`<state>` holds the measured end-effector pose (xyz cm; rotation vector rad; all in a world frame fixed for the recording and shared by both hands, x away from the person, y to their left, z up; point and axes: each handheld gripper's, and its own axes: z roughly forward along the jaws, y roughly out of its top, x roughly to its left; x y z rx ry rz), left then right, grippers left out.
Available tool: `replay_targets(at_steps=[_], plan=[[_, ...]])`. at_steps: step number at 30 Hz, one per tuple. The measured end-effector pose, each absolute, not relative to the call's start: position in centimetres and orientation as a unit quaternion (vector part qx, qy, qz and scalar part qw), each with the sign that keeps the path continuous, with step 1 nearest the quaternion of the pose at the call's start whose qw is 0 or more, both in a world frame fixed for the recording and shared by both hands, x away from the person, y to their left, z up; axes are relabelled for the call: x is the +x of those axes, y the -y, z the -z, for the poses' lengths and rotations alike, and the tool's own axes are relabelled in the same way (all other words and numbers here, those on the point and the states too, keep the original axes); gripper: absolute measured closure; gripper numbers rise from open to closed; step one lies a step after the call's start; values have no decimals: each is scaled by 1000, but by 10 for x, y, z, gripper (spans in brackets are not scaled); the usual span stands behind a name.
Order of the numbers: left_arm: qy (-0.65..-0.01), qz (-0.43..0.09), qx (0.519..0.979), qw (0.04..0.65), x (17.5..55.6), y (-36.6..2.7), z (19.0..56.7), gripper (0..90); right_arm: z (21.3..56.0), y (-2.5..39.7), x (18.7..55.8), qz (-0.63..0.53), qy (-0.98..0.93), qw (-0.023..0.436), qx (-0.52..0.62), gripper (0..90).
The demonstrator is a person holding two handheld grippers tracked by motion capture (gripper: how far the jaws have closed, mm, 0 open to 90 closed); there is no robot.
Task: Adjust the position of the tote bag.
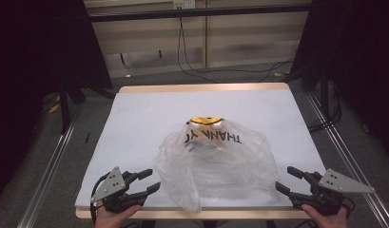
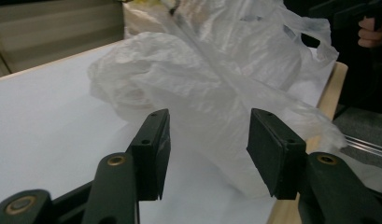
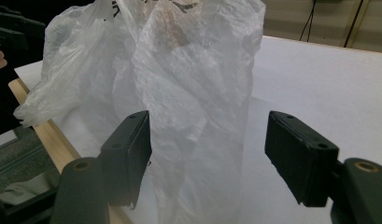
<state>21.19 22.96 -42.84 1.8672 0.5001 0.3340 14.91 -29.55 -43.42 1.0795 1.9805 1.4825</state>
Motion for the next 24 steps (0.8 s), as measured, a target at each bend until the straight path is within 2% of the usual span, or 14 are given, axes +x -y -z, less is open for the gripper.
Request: replay_targets(at_steps=[10,18,21,24], plan=[[-162,-108,815,546,201,-205,432,548,440,289,141,-508,-751,186,379,451],[-146,-79,821,545,199,-191,438,582,445,283,148,-488,-772,155,375,478],[-132,-77,829,539,198,-186,439,582,446,282,152,-485,-777,148,373,495],[-130,-71,833,533,198,-182,441,548,448,279,155,-476,-786,144,369,559]])
